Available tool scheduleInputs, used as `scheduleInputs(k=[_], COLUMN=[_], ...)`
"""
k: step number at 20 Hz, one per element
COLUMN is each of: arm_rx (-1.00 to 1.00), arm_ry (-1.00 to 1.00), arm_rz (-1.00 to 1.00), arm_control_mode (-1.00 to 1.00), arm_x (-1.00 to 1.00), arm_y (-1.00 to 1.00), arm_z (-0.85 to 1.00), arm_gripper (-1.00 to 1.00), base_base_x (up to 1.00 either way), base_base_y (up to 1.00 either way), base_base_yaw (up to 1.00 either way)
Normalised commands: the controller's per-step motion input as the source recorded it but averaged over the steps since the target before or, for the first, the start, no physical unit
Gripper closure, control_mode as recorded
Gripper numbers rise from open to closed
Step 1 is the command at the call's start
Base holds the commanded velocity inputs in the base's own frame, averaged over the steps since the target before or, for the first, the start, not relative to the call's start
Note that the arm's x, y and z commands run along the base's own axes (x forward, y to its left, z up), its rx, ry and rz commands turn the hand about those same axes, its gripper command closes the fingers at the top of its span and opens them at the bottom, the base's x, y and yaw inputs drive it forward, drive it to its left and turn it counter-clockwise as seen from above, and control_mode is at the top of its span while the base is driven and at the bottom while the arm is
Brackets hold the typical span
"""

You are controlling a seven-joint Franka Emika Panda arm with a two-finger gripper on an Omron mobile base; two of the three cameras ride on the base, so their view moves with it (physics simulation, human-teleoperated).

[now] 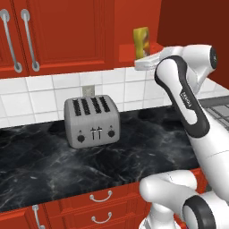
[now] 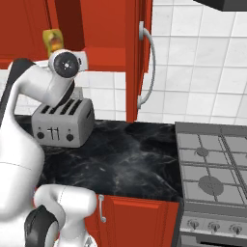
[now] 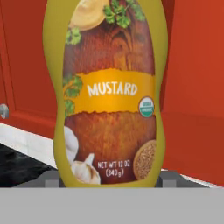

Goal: Move the mustard and shaker from the cabinet to the dining counter.

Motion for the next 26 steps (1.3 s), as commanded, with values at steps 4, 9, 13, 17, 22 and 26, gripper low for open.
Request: scheduleInputs(k=[4, 9, 13, 17, 22, 26], arm_rx=[0.1, 0.01, 0.0, 0.0, 0.0, 0.0], arm_ry=[0.0, 0.0, 0.01, 0.01, 0.0, 0.0], arm_rz=[0.05, 0.02, 0.0, 0.0, 0.0, 0.0], arm_control_mode=[-1.0, -1.0, -1.0, -1.0, 1.0, 1.0], arm_x=[-0.76, -0.69, -0.27, -0.06, 0.0, 0.0], arm_y=[0.15, 0.05, 0.01, 0.0, 0.0, 0.0], arm_z=[-0.02, -0.13, -0.06, -0.01, 0.0, 0.0], arm_gripper=[1.0, 1.0, 1.0, 1.0, 1.0, 1.0], base_base_x=[0.0, 0.0, 0.0, 0.0, -0.59, -0.65], base_base_y=[0.0, 0.0, 0.0, 0.0, 0.33, 0.52], base_base_yaw=[0.0, 0.0, 0.0, 0.0, 0.06, 0.32])
